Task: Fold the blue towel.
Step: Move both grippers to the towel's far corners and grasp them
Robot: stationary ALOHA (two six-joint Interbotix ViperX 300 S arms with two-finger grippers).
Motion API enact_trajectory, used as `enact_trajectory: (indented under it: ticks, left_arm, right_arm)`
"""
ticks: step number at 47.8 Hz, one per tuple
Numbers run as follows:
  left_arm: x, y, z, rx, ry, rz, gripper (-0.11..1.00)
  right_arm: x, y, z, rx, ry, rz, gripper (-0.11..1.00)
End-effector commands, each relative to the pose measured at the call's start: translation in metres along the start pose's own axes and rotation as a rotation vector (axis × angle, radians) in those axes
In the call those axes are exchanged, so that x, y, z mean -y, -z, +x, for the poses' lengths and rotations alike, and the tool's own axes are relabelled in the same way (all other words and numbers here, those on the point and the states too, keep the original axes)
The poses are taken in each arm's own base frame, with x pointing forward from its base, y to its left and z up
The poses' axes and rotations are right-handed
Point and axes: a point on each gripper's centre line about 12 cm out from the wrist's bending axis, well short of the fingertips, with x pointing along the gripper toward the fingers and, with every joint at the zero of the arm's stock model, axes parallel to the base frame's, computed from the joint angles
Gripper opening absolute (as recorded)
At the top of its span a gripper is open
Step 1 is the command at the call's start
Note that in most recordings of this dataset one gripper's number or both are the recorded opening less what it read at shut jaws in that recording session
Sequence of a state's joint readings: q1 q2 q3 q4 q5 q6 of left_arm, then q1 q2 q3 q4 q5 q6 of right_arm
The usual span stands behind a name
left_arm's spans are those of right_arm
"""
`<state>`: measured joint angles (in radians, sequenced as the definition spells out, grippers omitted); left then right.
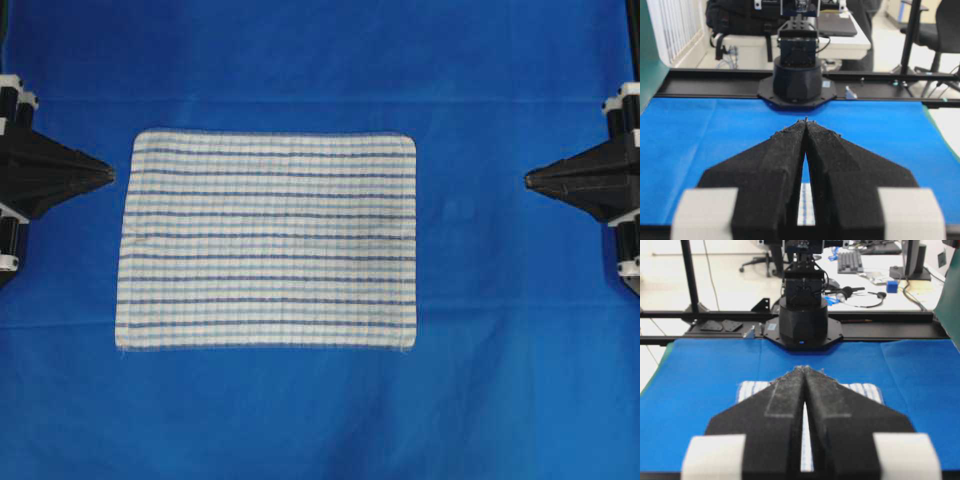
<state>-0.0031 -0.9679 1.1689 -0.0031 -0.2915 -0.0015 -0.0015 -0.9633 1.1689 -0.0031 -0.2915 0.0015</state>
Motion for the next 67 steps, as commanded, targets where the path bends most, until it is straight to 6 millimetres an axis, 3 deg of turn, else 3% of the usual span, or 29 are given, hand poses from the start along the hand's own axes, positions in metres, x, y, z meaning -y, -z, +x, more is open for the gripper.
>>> enact_trajectory:
  ticks: [1,16,33,35,38,43,45,48,51,67]
  left_arm:
    - [-0.006,0.007,0.002,-0.064,-0.035,-0.030,0.01]
    - [-0.029,0.030,-0.003,-0.252,-0.149,-0.042,0.01]
    - [-0.058,0.065,-0.023,-0.529,-0.324,-0.128,0.03]
    - [-0.060,0.070,-0.024,-0.562,-0.341,-0.142,0.06]
    - [-0.064,0.080,-0.026,-0.622,-0.363,-0.170,0.16]
    - [-0.066,0.097,-0.023,-0.701,-0.372,-0.193,0.43]
    - [-0.067,0.103,-0.022,-0.726,-0.373,-0.197,0.54]
    - [-0.068,0.113,-0.019,-0.755,-0.376,-0.203,0.70]
    - [-0.071,0.124,-0.018,-0.779,-0.384,-0.207,0.76]
    - [-0.100,0.173,-0.017,-0.907,-0.494,-0.262,0.75]
  right_arm:
    - [0.001,-0.002,0.005,-0.002,0.007,0.004,0.02]
    - [0.033,0.023,0.036,-0.219,0.147,0.067,0.02]
    - [0.077,0.075,0.072,-0.485,0.296,0.141,0.03]
    - [0.082,0.082,0.078,-0.532,0.306,0.149,0.08]
    - [0.087,0.091,0.084,-0.586,0.318,0.158,0.25]
    - [0.095,0.108,0.094,-0.671,0.332,0.170,0.54]
    - [0.098,0.116,0.096,-0.702,0.338,0.177,0.60]
    - [0.102,0.125,0.100,-0.732,0.346,0.183,0.59]
    - [0.106,0.136,0.104,-0.759,0.354,0.190,0.57]
    - [0.118,0.179,0.113,-0.832,0.376,0.208,0.57]
